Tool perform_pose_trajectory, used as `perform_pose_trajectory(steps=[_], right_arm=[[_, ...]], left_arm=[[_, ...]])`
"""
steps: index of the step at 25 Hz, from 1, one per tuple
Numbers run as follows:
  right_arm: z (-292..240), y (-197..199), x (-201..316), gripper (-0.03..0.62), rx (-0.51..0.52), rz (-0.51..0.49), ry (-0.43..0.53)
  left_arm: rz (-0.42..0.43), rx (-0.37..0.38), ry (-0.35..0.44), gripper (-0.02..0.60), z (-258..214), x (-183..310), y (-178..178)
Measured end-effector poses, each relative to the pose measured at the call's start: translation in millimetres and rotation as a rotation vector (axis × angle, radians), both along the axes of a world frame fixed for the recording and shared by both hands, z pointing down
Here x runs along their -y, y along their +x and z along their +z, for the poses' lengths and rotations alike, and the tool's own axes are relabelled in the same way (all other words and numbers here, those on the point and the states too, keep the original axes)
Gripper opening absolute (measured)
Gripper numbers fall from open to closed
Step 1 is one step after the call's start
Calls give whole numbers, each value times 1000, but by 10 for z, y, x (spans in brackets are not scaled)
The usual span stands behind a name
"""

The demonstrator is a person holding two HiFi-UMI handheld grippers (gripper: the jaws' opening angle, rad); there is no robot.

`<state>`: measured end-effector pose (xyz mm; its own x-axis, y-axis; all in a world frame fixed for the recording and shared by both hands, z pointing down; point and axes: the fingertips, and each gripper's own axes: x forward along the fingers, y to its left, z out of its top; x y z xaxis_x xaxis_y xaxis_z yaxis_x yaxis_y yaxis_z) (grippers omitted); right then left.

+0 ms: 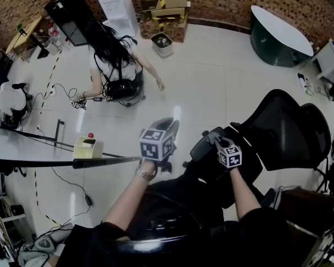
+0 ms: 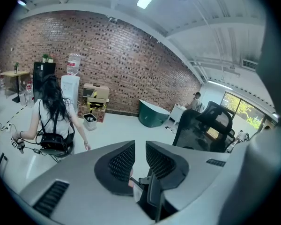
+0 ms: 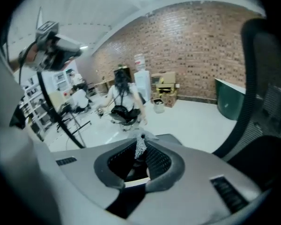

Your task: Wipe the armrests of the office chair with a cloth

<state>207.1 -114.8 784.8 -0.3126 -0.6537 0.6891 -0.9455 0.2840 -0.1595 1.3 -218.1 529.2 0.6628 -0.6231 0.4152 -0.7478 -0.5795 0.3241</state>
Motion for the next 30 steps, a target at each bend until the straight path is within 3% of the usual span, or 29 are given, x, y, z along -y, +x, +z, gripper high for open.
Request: perform_pose_trajectory(steps=[3, 7, 12, 19, 24, 26, 30], right_arm=[[-2, 592, 247, 49, -7, 154, -23], [133, 809, 251, 49, -37, 192, -61], [368, 607, -84, 48, 7, 234, -104], [427, -59, -564, 44, 141, 324, -113], [420, -272, -661, 38, 184, 402, -138], [385, -367, -654, 38, 211, 376, -141], [99, -895, -577, 37, 244, 176, -97]], left_arm=[[-6, 9, -2, 78, 13, -19, -28], [-26, 17, -5, 78, 10, -33, -104], [-43, 16, -6, 78, 31, -58, -161], [-1, 26, -1, 78, 40, -131, -98], [31, 18, 5, 78, -3, -107, -94], [51, 10, 7, 78, -11, -92, -39], [110, -12, 4, 78, -32, -142, 70]])
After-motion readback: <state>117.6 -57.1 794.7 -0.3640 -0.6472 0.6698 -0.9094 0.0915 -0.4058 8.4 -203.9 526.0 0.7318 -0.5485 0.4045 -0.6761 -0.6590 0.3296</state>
